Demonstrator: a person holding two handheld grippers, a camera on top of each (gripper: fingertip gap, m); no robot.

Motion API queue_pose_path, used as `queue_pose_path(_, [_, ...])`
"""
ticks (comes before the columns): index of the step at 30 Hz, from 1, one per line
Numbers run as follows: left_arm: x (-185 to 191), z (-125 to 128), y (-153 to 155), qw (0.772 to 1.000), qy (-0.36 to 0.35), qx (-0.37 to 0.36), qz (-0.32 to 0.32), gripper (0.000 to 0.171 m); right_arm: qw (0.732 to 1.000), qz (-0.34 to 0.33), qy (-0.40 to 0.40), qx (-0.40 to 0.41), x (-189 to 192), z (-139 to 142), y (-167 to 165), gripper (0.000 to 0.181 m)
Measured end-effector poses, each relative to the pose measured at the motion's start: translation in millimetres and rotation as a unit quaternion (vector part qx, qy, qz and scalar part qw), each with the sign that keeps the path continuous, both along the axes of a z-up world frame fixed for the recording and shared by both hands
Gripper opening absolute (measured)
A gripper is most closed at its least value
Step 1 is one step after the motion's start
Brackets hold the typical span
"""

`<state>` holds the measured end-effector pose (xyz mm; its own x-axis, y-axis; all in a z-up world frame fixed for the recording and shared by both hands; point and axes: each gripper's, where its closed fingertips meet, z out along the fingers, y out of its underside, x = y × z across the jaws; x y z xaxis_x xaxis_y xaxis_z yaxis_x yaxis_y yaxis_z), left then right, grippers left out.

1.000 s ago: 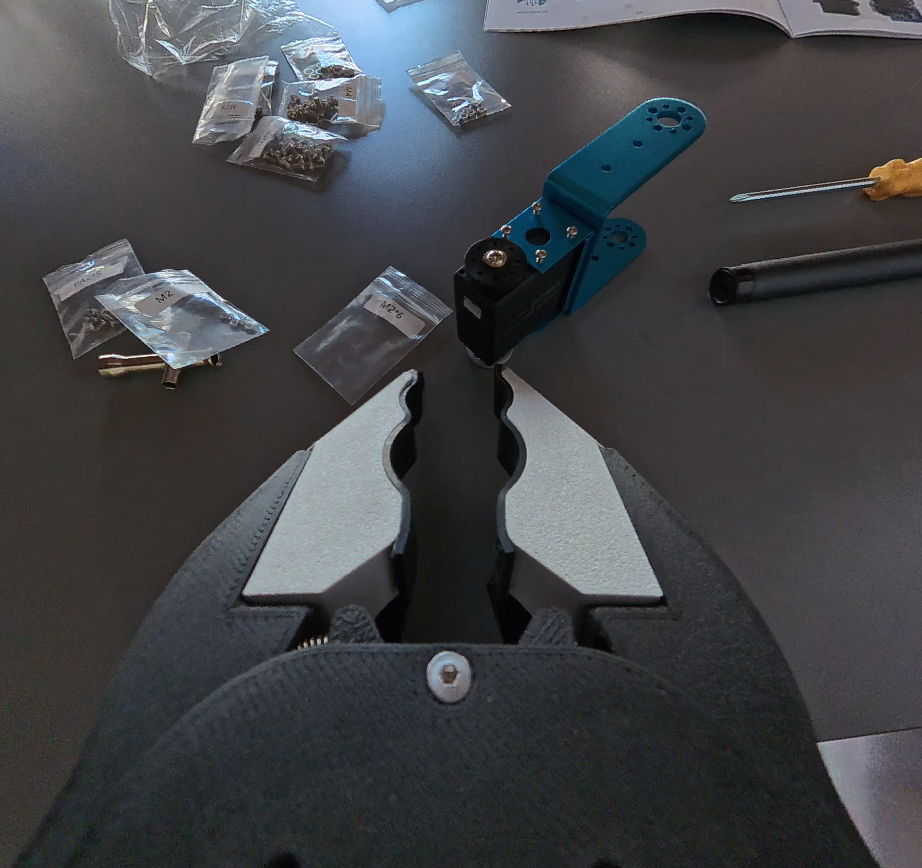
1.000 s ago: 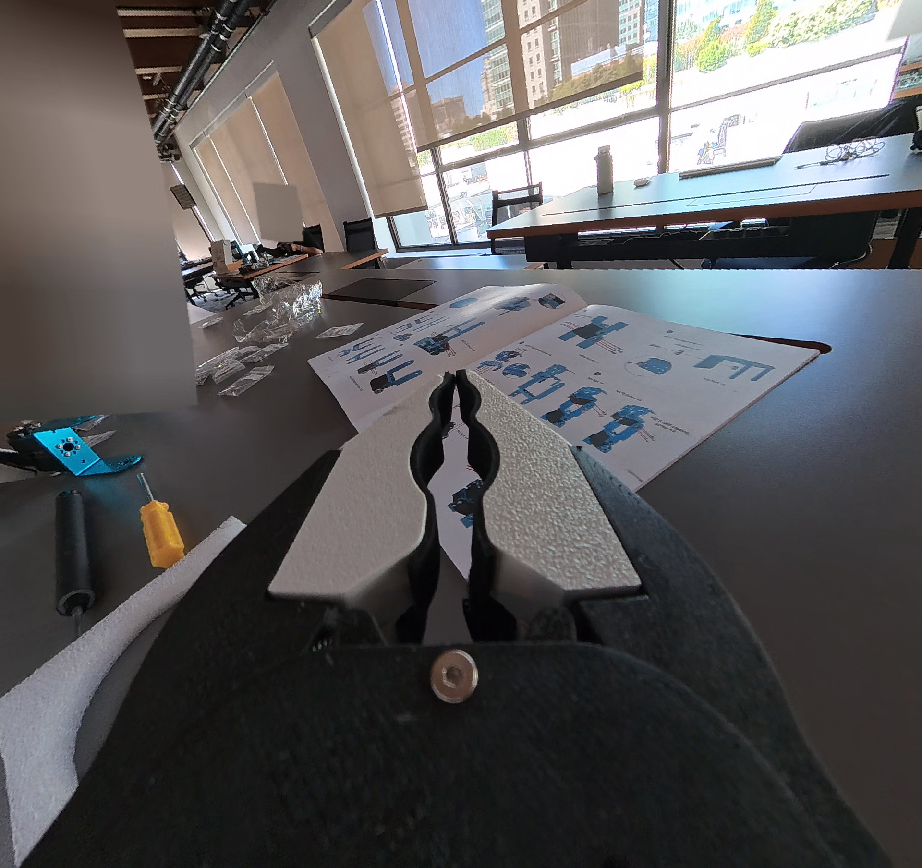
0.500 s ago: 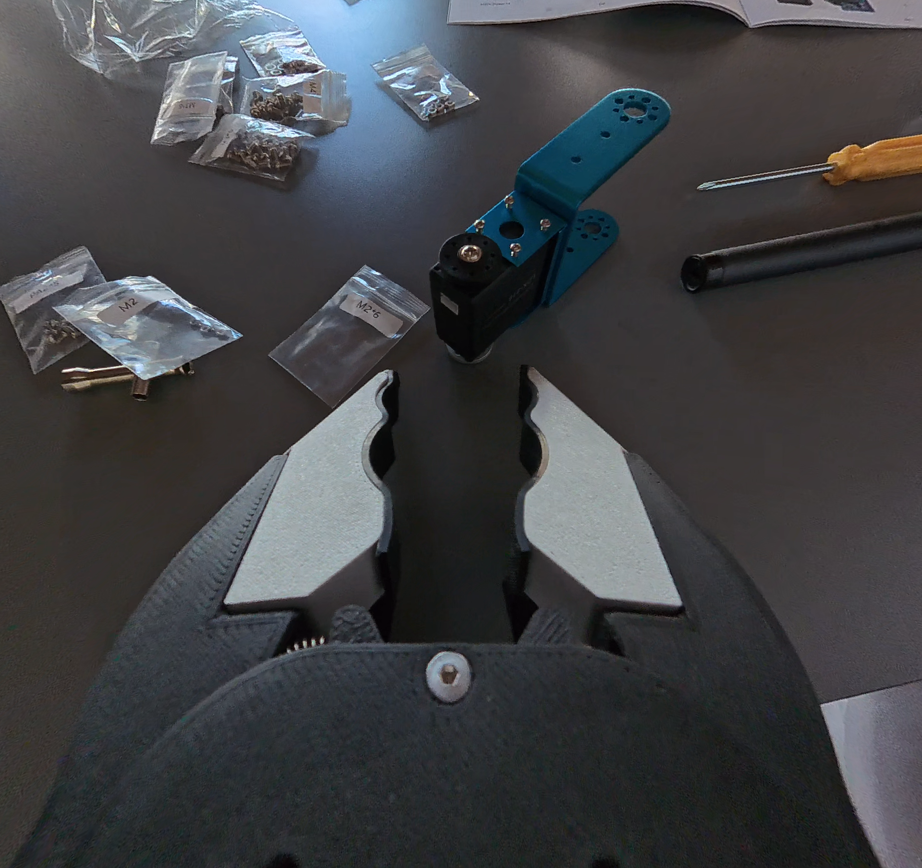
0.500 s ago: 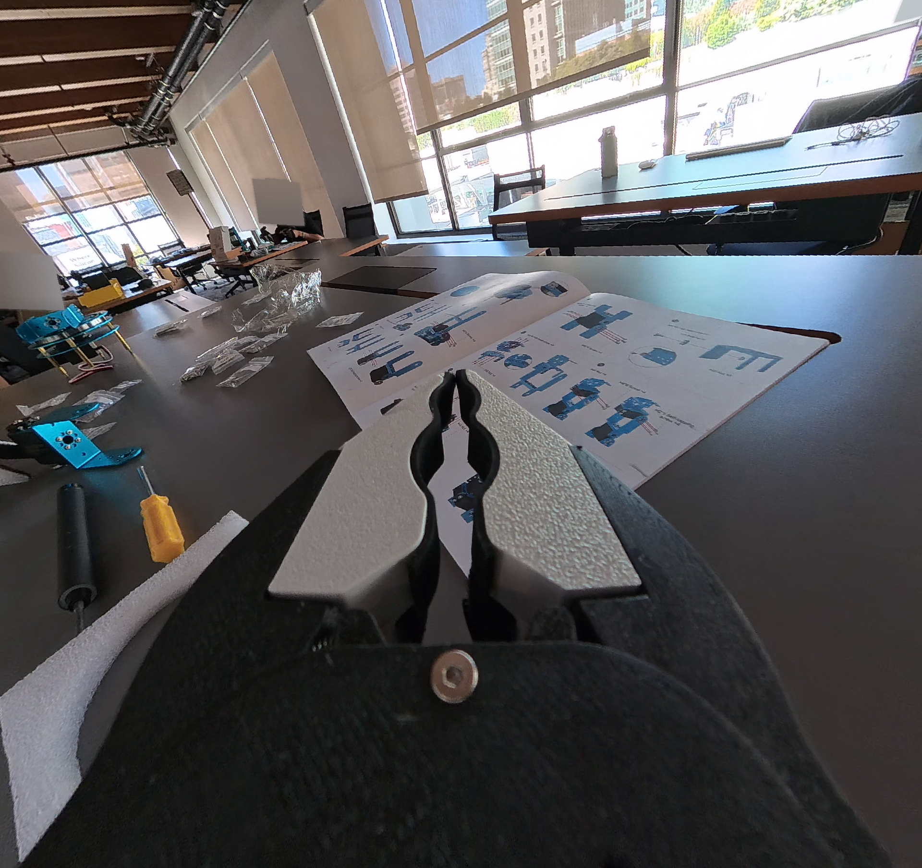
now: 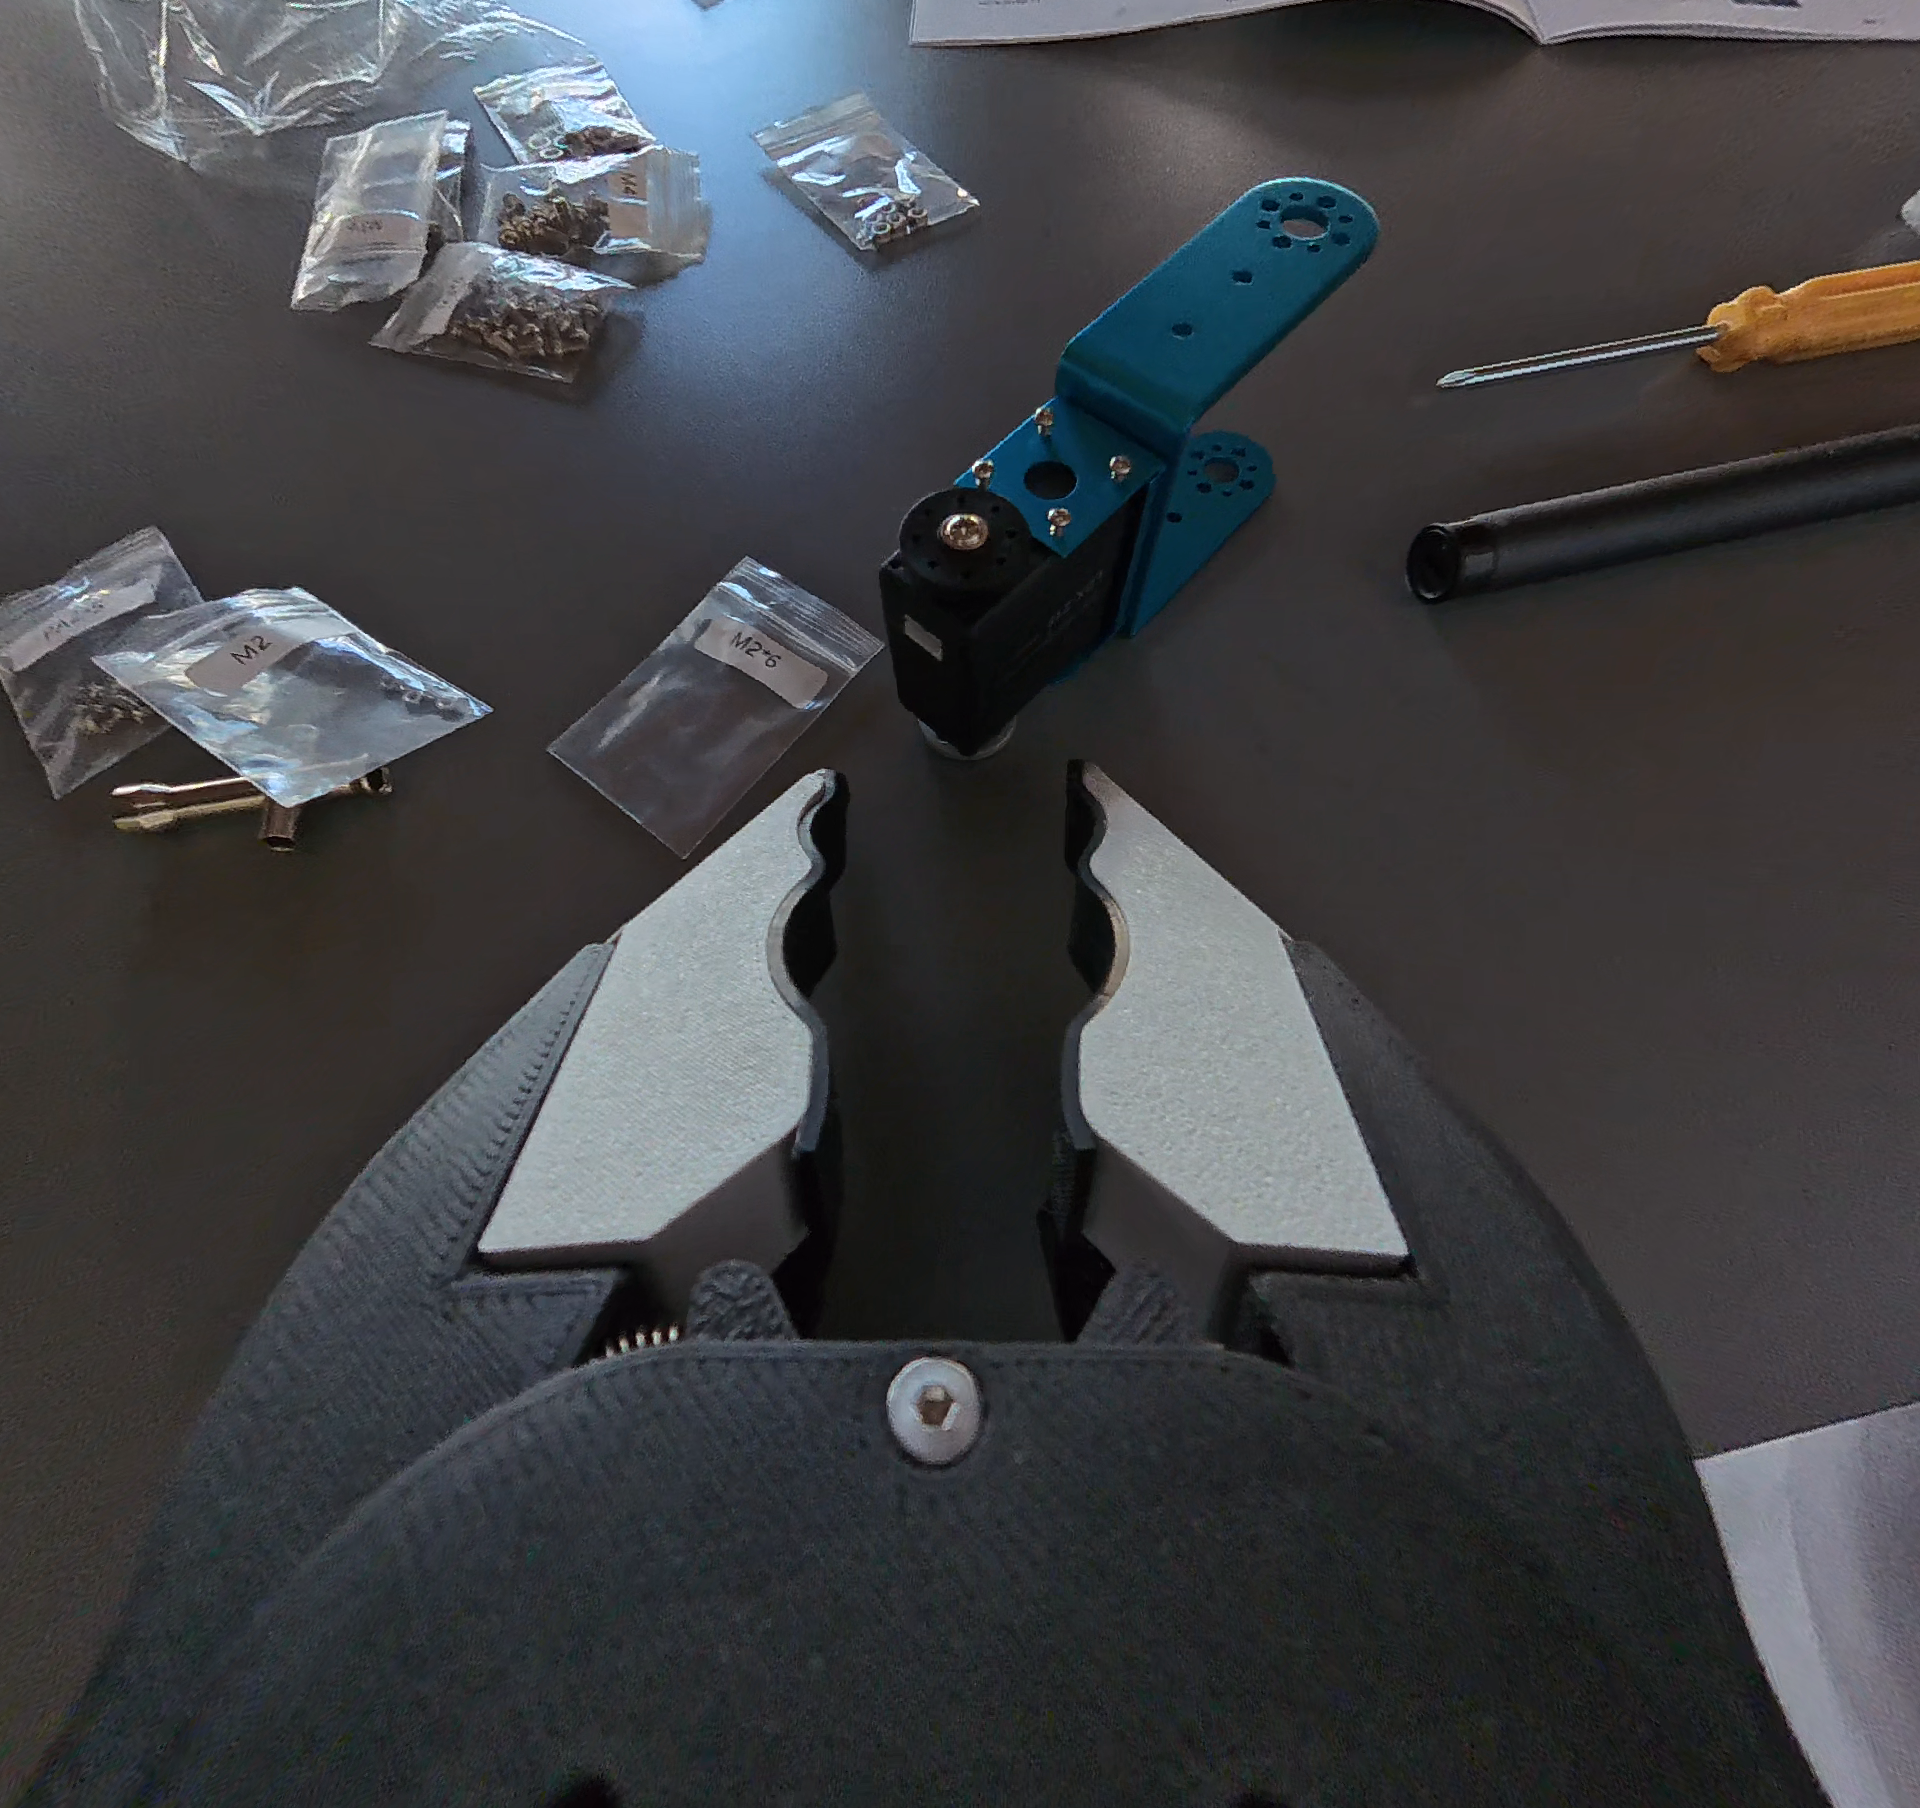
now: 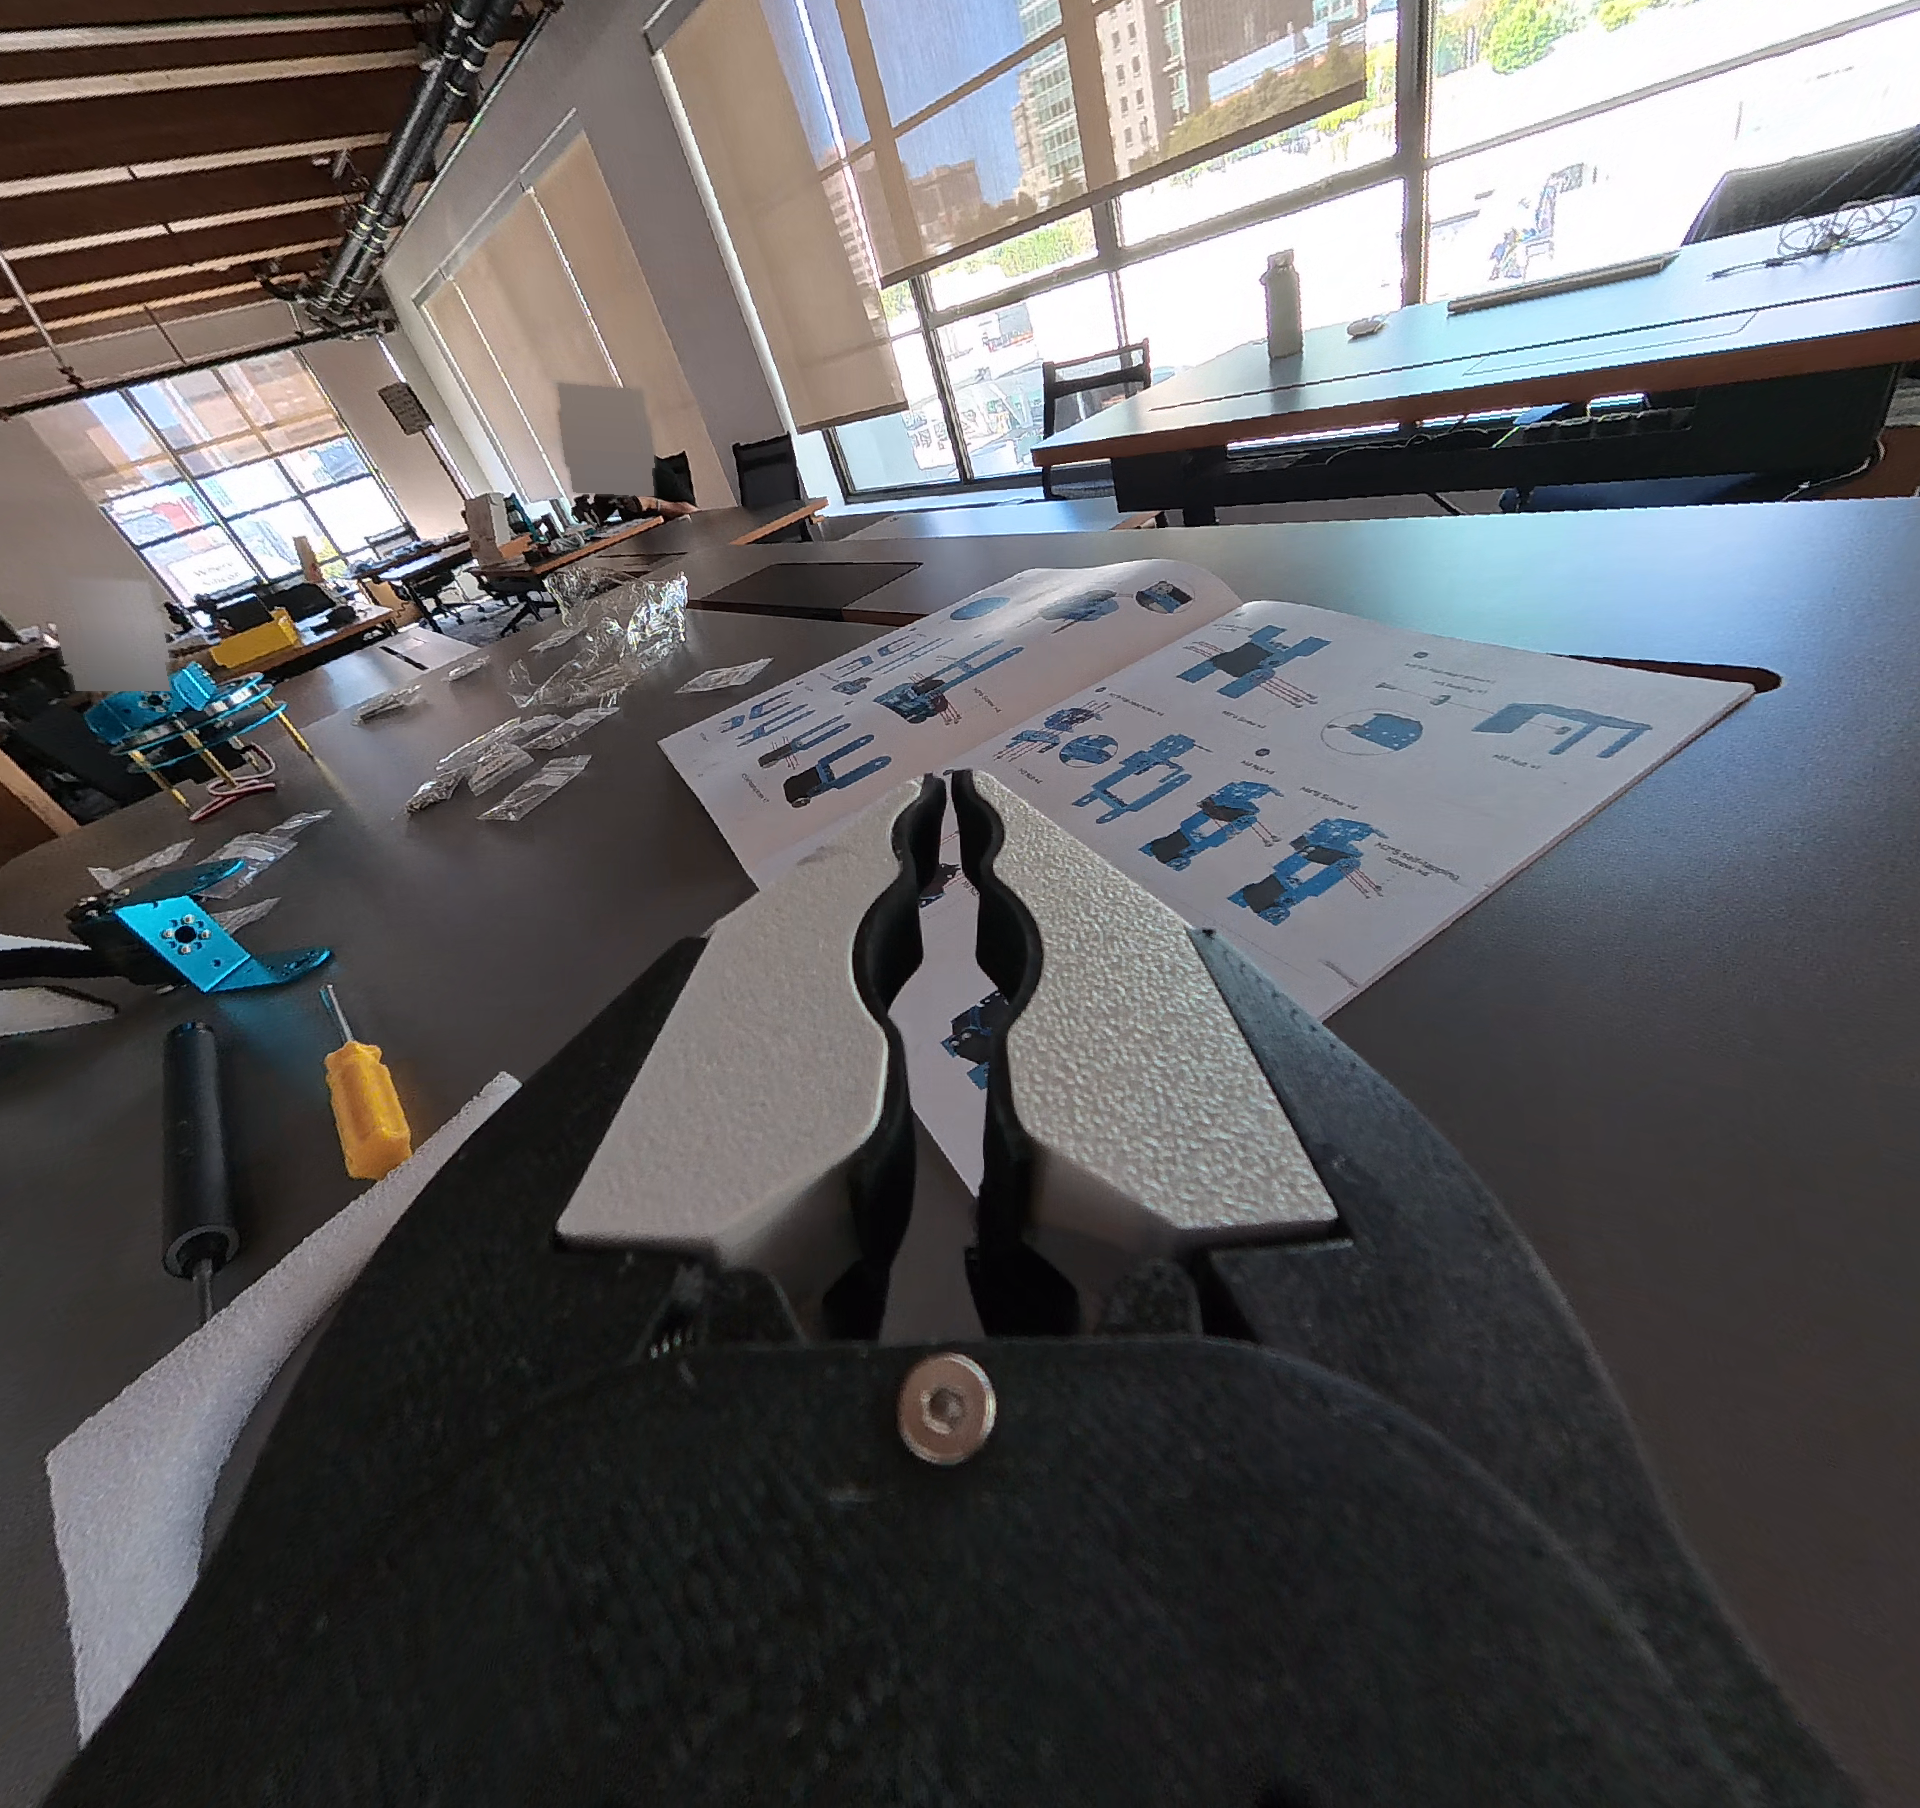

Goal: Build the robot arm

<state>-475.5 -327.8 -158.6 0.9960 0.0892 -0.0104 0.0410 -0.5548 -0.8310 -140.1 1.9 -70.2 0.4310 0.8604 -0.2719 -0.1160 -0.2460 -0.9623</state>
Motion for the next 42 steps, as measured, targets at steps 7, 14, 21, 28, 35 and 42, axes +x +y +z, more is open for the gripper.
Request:
queue_pose_path(7, [-0.3,0.0,0.3,1.0,0.0,0.001,0.003,0.042,1.0,0.001,-0.004,0.002,-1.1,-0.4,-0.9,0.001])
queue_pose_path(14, [-0.4,0.0,1.2,1.0,0.0,0.0,0.002,0.041,1.0,0.0,0.006,-0.015,0.9,-1.0,2.8,0.002])
queue_pose_path(21, [-1.1,0.2,1.5,1.0,0.0,0.0,0.005,0.039,1.0,-0.001,0.006,-0.014,1.5,-0.7,3.5,0.001])
queue_pose_path(28, [-0.2,0.4,3.1,1.0,0.0,0.0,-0.002,0.037,1.0,-0.002,0.011,-0.011,3.1,0.6,3.8,0.001])
queue_pose_path(35, [1.6,0.7,2.6,1.0,0.001,0.002,-0.008,0.036,1.0,0.0,0.002,-0.011,1.2,-1.1,3.8,0.001])
queue_pose_path(42, [-3.1,0.7,0.4,1.0,0.022,-0.005,-0.022,0.056,1.0,0.002,-0.002,-0.007,0.8,-1.2,3.5,0.001])
